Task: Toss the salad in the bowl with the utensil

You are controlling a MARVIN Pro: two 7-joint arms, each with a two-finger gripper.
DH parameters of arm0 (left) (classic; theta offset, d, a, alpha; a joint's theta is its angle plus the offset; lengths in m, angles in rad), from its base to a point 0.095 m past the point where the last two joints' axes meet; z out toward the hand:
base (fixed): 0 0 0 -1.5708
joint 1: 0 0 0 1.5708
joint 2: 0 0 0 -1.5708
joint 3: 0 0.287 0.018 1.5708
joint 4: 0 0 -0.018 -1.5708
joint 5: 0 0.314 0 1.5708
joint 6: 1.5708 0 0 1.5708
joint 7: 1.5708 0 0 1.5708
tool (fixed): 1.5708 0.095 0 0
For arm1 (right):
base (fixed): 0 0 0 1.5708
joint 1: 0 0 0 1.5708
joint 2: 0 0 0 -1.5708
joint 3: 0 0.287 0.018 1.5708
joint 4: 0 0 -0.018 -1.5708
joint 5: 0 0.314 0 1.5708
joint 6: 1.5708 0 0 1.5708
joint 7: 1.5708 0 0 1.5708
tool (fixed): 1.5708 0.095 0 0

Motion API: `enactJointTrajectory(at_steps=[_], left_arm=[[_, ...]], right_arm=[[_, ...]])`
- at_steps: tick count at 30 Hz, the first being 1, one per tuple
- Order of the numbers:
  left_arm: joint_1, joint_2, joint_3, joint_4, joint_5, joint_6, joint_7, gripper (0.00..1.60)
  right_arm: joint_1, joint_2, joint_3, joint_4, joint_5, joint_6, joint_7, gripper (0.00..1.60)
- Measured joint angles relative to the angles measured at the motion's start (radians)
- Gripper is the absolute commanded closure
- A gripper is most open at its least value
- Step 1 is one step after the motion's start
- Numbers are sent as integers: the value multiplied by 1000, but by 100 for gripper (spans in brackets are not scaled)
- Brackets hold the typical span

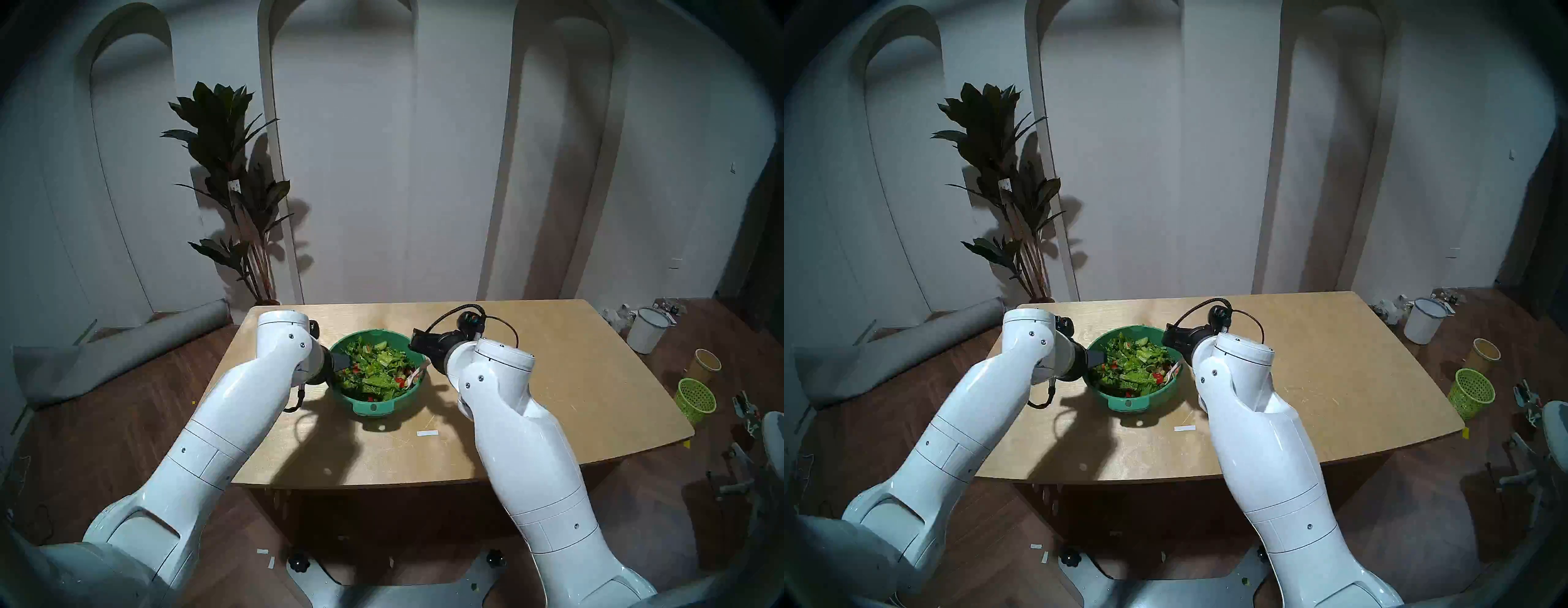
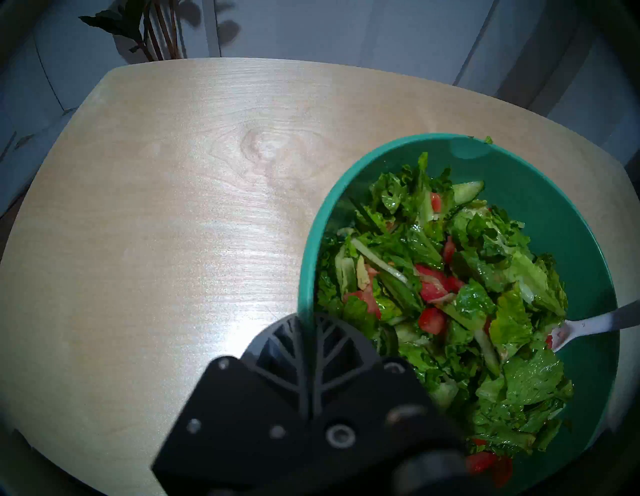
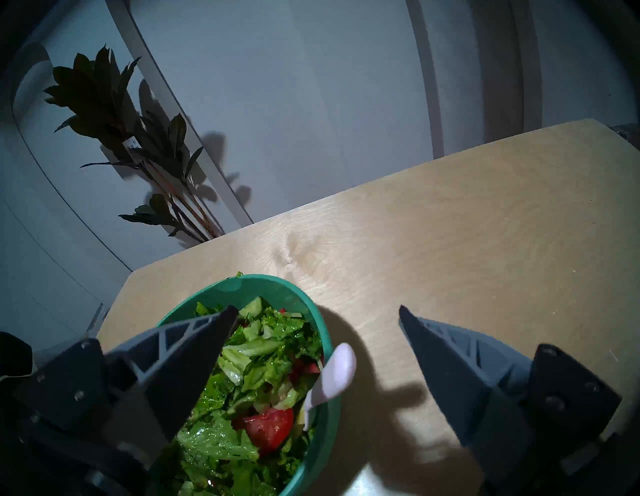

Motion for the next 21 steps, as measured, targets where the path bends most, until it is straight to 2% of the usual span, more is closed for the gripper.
enactJointTrajectory(at_steps=[13,21], left_arm=[[0,0,-1,0,-2,0,0,160],[0,0,-1,1,-2,0,0,160]], right_arm=[[-26,3,-17,27,-20,-32,14,0],[-36,8,-23,53,-39,-77,34,0]])
